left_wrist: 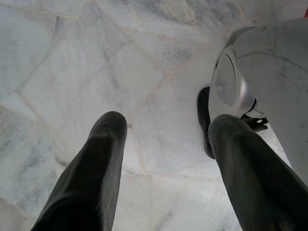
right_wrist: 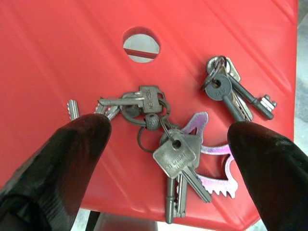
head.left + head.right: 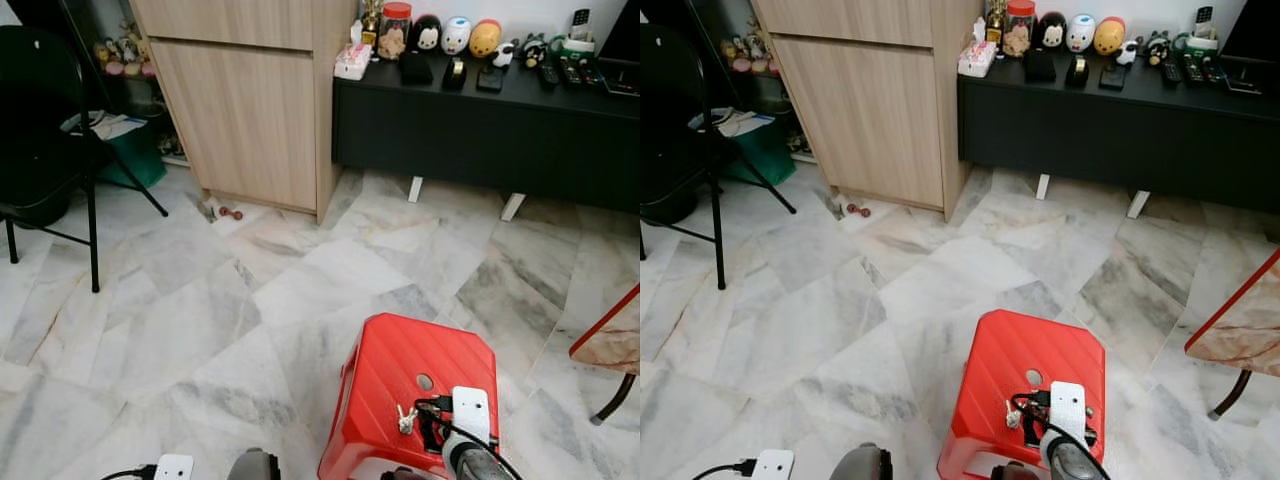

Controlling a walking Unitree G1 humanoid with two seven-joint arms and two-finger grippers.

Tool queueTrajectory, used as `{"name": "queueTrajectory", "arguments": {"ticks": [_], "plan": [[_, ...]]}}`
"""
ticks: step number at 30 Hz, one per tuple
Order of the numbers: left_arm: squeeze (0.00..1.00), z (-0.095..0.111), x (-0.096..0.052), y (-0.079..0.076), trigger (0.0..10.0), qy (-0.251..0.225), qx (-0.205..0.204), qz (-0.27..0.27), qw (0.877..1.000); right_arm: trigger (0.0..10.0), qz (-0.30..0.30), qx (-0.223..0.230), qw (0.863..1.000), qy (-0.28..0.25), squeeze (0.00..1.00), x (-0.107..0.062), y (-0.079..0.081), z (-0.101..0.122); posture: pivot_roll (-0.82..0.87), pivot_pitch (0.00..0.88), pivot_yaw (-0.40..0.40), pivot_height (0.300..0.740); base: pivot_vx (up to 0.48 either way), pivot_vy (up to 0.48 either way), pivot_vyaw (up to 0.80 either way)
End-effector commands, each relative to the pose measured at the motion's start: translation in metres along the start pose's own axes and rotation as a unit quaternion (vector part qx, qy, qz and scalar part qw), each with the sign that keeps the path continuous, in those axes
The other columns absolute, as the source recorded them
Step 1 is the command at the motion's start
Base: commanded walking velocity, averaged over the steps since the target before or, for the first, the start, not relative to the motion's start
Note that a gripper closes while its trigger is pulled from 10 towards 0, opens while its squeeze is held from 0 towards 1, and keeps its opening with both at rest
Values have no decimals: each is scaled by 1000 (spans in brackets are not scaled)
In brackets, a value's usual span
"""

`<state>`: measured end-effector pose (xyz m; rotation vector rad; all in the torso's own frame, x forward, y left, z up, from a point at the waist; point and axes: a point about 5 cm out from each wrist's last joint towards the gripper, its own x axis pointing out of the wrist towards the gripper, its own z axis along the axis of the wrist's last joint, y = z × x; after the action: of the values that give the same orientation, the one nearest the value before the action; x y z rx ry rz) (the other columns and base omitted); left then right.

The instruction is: Hang keys on a hook

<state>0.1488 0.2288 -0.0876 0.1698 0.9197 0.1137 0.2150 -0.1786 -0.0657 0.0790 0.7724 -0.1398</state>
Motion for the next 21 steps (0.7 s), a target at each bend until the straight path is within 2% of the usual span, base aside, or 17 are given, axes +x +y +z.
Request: {"name": "queueTrajectory", "arguments": {"ticks": [1, 7, 9, 21], "plan": [[0, -5, -1, 2, 10000, 8, 11, -1, 1000, 10000, 4, 0, 1000, -4, 0, 0, 2, 1, 108, 111, -26, 643, 0, 0, 0], [0, -4, -1, 1, 10000, 7, 12, -1, 1000, 10000, 9, 3, 1000, -3, 0, 1, 6, 4, 110, 102, -26, 625, 0, 0, 0], [0, -4, -1, 1, 10000, 7, 12, -1, 1000, 10000, 11, 4, 1000, -20, 0, 2, 6, 8, 111, 98, -26, 625, 0, 0, 0], [0, -5, -1, 1, 10000, 6, 12, 1, 1000, 10000, 2, 3, 1000, -15, 0, 4, 6, 15, 116, 107, -26, 625, 0, 0, 0]]}}
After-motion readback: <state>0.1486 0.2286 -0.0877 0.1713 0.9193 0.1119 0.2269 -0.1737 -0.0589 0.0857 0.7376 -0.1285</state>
